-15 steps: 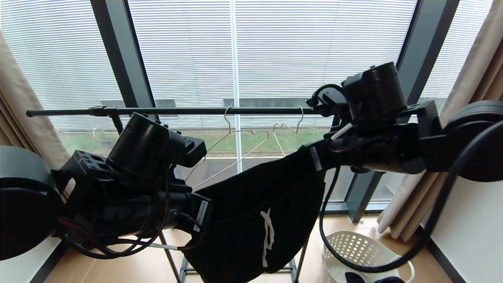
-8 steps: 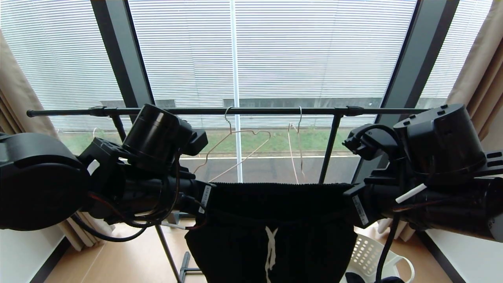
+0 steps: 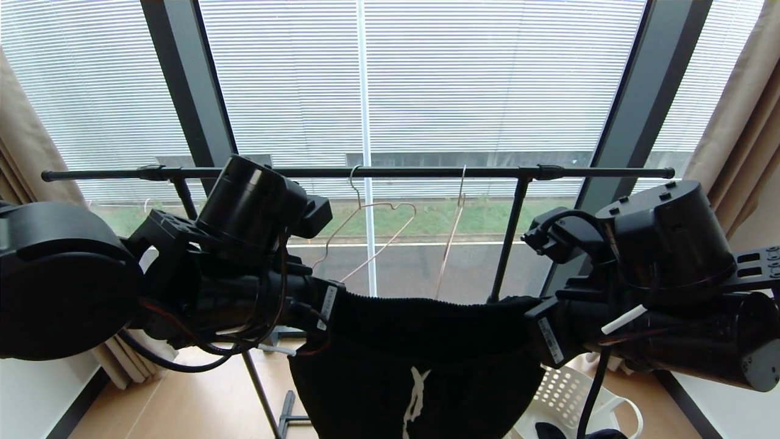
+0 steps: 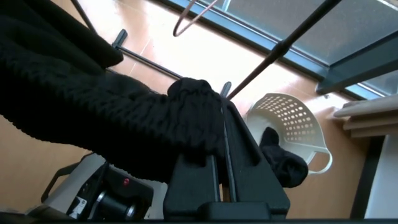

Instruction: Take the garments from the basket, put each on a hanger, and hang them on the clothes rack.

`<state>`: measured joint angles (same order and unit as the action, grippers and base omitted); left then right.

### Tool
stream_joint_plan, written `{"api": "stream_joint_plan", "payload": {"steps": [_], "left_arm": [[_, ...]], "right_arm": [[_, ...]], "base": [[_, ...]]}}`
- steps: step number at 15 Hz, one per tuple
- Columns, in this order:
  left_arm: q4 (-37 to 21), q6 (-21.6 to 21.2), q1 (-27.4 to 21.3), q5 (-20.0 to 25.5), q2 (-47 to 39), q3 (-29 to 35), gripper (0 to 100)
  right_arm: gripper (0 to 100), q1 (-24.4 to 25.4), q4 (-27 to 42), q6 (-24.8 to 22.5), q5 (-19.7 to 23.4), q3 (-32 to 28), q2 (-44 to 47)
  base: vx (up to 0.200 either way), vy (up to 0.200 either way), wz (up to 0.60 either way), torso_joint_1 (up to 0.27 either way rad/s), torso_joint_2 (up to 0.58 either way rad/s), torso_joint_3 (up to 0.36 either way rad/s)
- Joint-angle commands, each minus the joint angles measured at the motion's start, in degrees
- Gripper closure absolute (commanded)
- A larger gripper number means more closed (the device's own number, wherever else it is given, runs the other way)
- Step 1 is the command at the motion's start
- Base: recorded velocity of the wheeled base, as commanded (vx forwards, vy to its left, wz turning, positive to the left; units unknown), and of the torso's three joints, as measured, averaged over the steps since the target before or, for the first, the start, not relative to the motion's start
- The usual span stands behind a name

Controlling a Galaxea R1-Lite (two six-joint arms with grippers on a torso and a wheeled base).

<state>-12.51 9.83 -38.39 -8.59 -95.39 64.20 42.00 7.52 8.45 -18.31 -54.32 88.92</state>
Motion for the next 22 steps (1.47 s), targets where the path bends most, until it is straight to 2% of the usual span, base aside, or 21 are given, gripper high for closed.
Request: {"api": "stream_joint_plan", "payload": {"steps": [1, 2, 5, 6, 8, 9, 12, 15, 18, 19, 21, 22], "left_arm": [[-0.06, 0.02, -0.11, -0.19, 0.03, 1.63, 100], [-0.06, 0.02, -0.11, -0.19, -0.06, 3.83, 100], [-0.41, 0.11, -0.28, -0.37, -0.59, 8.14, 100], [-0.50, 0.19, -0.72, -0.99, -1.55, 10.34, 100], [-0.59, 0.11, -1.25, -2.30, -1.82, 11.04, 100], [-0.59, 0.11, -1.51, -2.92, -2.08, 11.13, 100], [-0.59, 0.28, -1.51, -3.71, -2.52, 11.65, 100], [-0.50, 0.46, -1.51, -3.80, -2.52, 12.36, 100], [-0.59, 0.46, -1.69, -4.06, -2.43, 12.09, 100], [-0.59, 0.37, -2.31, -4.94, -2.43, 12.09, 100], [-0.76, 0.11, -2.83, -5.82, -2.26, 11.92, 100], [-1.03, 0.11, -2.92, -5.82, -2.17, 11.21, 100]], "right_arm": [[0, 0.02, 0.04, -0.01, 0.03, 0.80, 0.38], [0, 0.02, 0.12, -0.27, 0.20, 1.76, 0.47], [0, 0.10, -1.19, -4.67, 5.65, 6.25, 0.12], [0, 0.10, -6.73, -8.71, 8.91, 10.73, -0.32], [0, 0.19, -16.84, -11.70, 12.07, 15.91, -0.06], [0, 0.54, -21.06, -13.46, 15.15, 18.64, 0.03], [0, 0.63, -29.58, -20.84, 23.14, 25.41, -0.94], [0, 0.63, -35.21, -24.97, 26.31, 29.54, -0.94], [0, 0.72, -41.18, -24.18, 28.42, 29.54, -0.50], [0, 0.89, -42.15, -22.16, 28.42, 28.66, -0.32], [0, 6.34, -43.73, -10.65, 27.01, 25.49, 0.64], [0, 7.22, -43.82, -7.31, 24.73, 23.03, 1.87]], "base": [[0.000, 0.000, 0.00, 0.000, 0.00, 0.000], [0.000, 0.000, 0.00, 0.000, 0.00, 0.000], [0.000, 0.000, 0.00, 0.000, 0.00, 0.000], [0.000, 0.000, 0.00, 0.000, 0.00, 0.000], [0.000, 0.000, 0.00, 0.000, 0.00, 0.000], [0.000, 0.000, 0.00, 0.000, 0.00, 0.000], [0.000, 0.000, 0.00, 0.000, 0.00, 0.000], [0.000, 0.000, 0.00, 0.000, 0.00, 0.000], [0.000, 0.000, 0.00, 0.000, 0.00, 0.000], [0.000, 0.000, 0.00, 0.000, 0.00, 0.000], [0.000, 0.000, 0.00, 0.000, 0.00, 0.000], [0.000, 0.000, 0.00, 0.000, 0.00, 0.000]]}}
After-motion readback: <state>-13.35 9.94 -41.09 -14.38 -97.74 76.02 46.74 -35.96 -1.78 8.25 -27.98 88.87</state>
